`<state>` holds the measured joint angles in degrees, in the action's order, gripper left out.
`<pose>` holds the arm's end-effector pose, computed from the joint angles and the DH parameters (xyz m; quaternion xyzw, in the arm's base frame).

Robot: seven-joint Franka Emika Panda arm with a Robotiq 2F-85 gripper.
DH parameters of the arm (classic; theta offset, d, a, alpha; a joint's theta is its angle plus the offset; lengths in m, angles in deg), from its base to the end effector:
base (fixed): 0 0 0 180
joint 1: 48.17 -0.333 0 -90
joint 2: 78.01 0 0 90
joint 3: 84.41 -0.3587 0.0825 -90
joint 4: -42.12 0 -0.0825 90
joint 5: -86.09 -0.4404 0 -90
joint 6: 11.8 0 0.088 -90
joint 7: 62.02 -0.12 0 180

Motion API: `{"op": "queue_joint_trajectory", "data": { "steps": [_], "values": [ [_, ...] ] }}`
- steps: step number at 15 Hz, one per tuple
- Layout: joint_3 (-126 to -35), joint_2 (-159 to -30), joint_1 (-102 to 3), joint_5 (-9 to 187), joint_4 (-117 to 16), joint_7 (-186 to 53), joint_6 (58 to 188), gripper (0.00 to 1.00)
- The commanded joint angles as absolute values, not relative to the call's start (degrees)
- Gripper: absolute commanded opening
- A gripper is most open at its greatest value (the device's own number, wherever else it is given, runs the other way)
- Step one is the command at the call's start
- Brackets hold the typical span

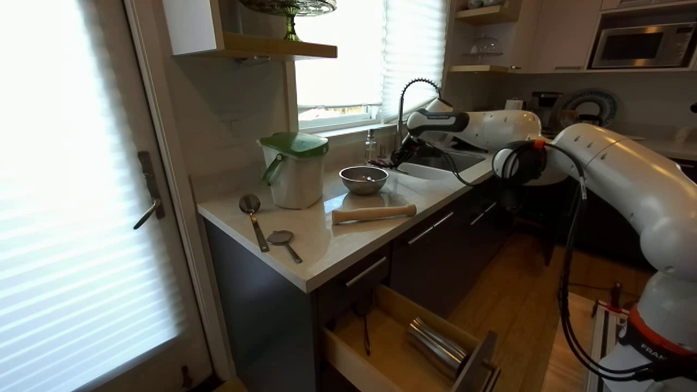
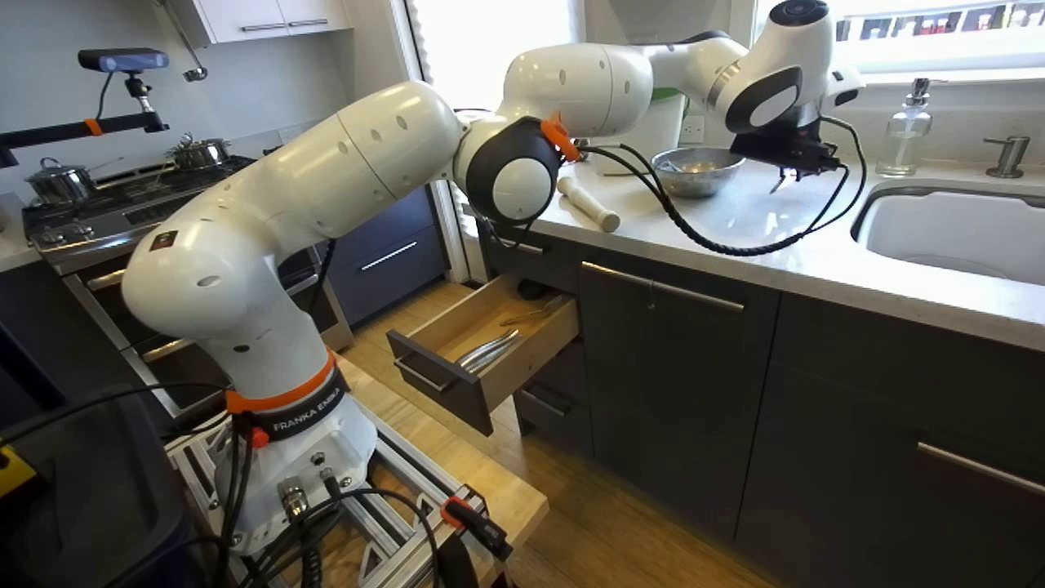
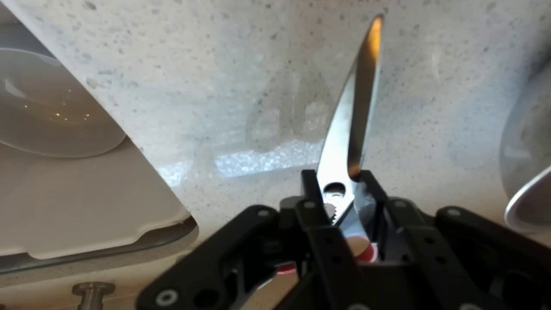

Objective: Pick up the scissors and place it in between the wooden rolling pin and the silver bowl

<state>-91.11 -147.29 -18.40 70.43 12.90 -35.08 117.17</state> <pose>0.8470 -0.4288 0.3450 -0.9470 0.0726 -0.3103 0.0395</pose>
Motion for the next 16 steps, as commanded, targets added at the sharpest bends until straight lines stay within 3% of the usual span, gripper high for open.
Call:
{"op": "queue_joint_trajectory", "data": {
  "steps": [1,10,16],
  "values": [
    [-93.2,-149.3,-17.0,69.7,21.4,-36.7,108.3,0.06],
    [-99.6,-139.9,-11.2,65.0,18.3,-28.5,82.7,0.06],
    [-99.6,-136.4,-10.1,64.4,18.4,-20.9,74.1,0.06]
  ]
}}
